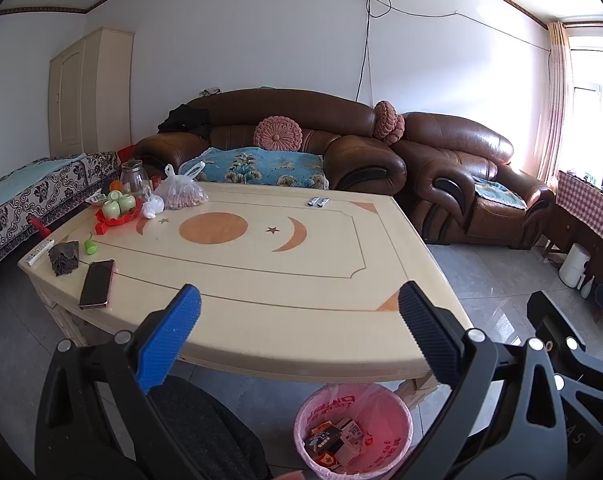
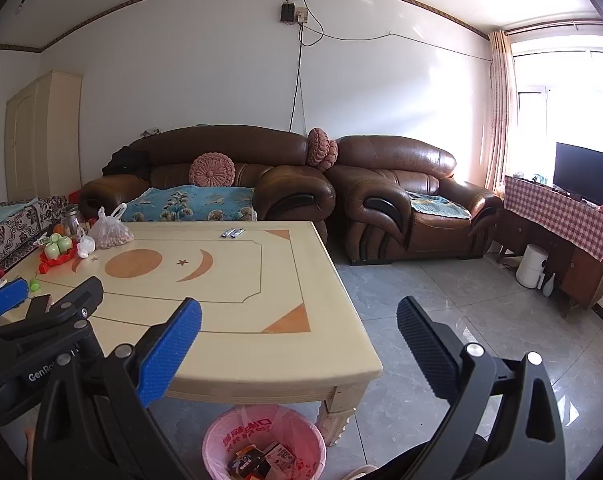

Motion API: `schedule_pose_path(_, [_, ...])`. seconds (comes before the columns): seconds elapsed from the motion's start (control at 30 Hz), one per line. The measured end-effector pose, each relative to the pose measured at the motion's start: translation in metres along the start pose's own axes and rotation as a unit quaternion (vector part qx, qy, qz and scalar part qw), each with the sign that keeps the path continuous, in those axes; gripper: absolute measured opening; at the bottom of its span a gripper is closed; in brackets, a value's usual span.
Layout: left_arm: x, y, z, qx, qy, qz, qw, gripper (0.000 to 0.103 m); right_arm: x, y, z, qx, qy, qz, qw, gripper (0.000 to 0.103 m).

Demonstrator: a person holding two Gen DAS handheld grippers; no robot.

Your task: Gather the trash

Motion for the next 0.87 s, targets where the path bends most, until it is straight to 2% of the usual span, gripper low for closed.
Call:
schedule_pose_path(0.23, [0.0015,0.0002,0.0008,-0.006,0.009,0.006,0.9999,0.097,0.0006,0.0000,-0.0001,0.000,0.001,0.002,1.000,0.096])
schedule_pose_path(0.47, [0.0025,0.0049,0.0077,-0.027,0.003,0.017,0.9995,0.097,-0.0007,-0.0008,0.0006,-0.003,0.003,0.002,1.000,0.096])
schedule_pose_path(0.67, [0.0025,0.0058,0.0048,-0.024,-0.014,0.027,0.9993,0.097,-0.0010,-0.0002,0.0011,-0.004,0.004,0.003,1.000,0.096])
schedule_pose_path(0.87, [0.0039,0.0069,0.0042,-0.029,-0.011,0.025,0.9992,0.097,-0.0008,0.0015,0.0019,-0.005,0.003,0.004,1.000,0.096])
Point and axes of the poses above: each gripper's, at about its wrist camera, not at the fingertips, and z roughly the way its jaws point, x to its right, y to its underside, the point moved 10 cm from there along z, roughly the way its jaws point, and after that the axes turned 9 degrees about y, right-handed, at the moved point
